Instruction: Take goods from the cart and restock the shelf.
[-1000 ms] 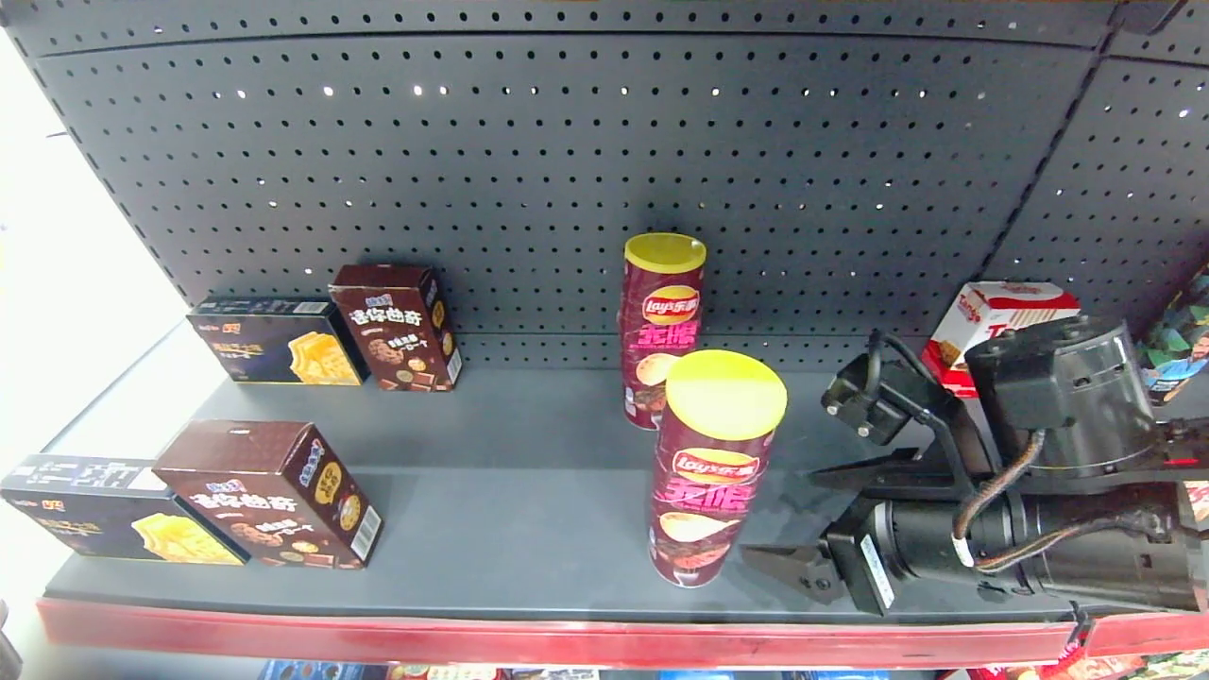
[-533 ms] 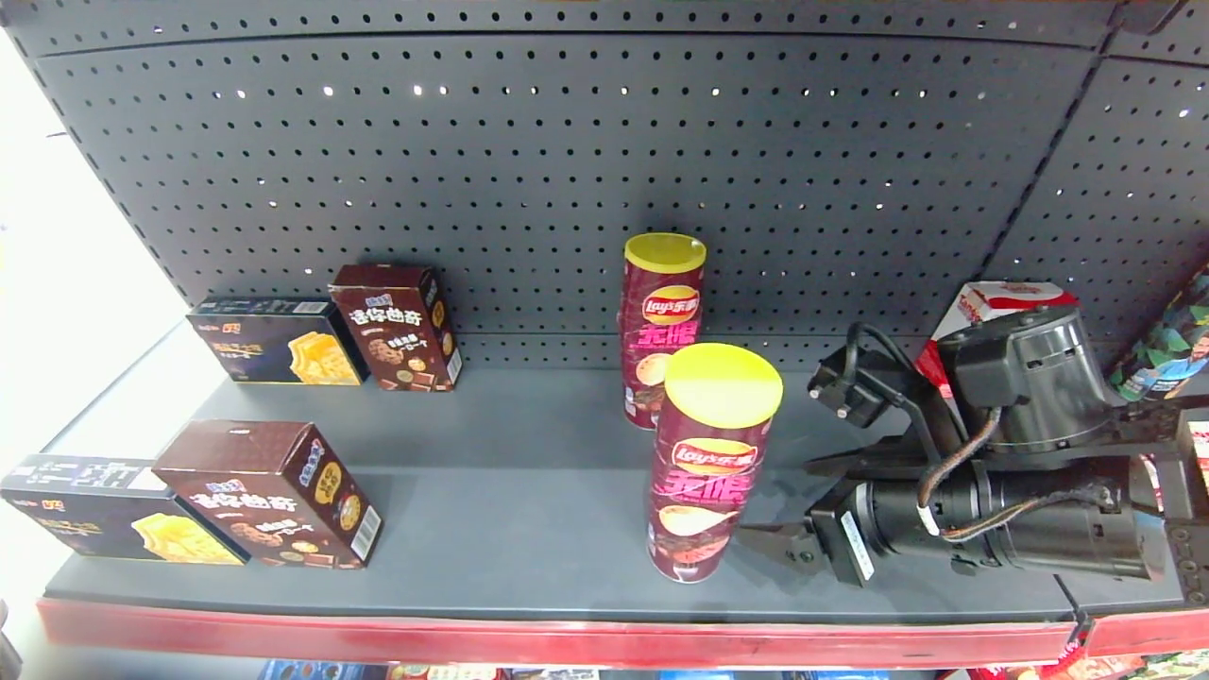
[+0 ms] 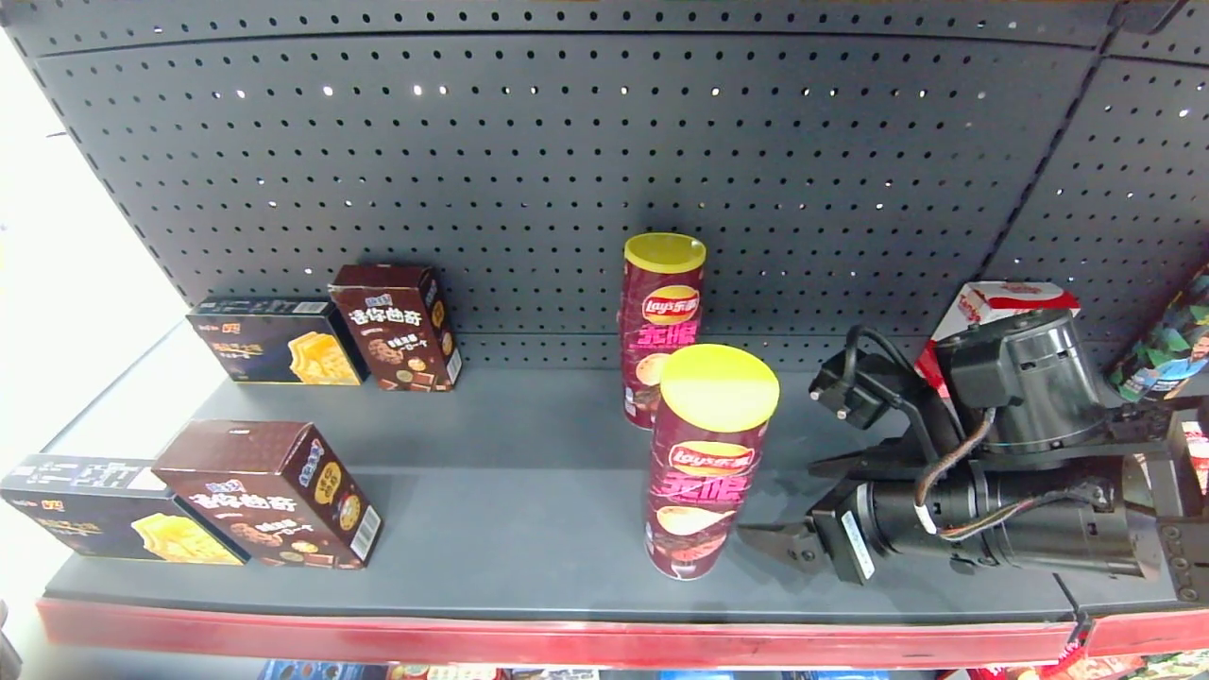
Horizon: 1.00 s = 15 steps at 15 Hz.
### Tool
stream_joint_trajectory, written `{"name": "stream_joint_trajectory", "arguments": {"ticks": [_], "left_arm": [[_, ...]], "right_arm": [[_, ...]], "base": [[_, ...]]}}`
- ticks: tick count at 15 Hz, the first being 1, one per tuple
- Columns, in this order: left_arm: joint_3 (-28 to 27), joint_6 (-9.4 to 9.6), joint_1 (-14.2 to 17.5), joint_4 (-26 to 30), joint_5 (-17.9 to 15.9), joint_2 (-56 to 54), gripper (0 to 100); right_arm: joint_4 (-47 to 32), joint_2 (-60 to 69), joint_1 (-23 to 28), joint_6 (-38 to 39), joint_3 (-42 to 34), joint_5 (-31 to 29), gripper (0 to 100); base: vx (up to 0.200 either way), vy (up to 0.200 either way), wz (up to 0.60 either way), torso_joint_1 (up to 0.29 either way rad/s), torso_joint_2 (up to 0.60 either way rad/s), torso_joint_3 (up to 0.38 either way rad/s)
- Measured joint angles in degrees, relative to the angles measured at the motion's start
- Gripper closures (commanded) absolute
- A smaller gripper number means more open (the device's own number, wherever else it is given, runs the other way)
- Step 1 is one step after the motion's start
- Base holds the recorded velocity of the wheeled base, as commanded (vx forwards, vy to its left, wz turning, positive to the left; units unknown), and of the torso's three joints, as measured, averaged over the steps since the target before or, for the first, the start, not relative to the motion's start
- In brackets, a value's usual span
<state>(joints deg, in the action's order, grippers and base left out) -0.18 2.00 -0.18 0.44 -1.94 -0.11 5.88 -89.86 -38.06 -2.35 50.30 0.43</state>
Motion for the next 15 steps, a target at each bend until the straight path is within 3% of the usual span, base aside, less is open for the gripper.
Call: {"name": "stream_joint_trajectory", "arguments": {"ticks": [15], "left_arm": [[0.0, 0.02, 0.0, 0.0, 0.0, 0.0, 0]], "right_arm": [[0.2, -2.5, 1.4, -0.2, 2.6, 0.1, 0]], "base": [[0.000, 0.000, 0.00, 0.000, 0.00, 0.000]]}}
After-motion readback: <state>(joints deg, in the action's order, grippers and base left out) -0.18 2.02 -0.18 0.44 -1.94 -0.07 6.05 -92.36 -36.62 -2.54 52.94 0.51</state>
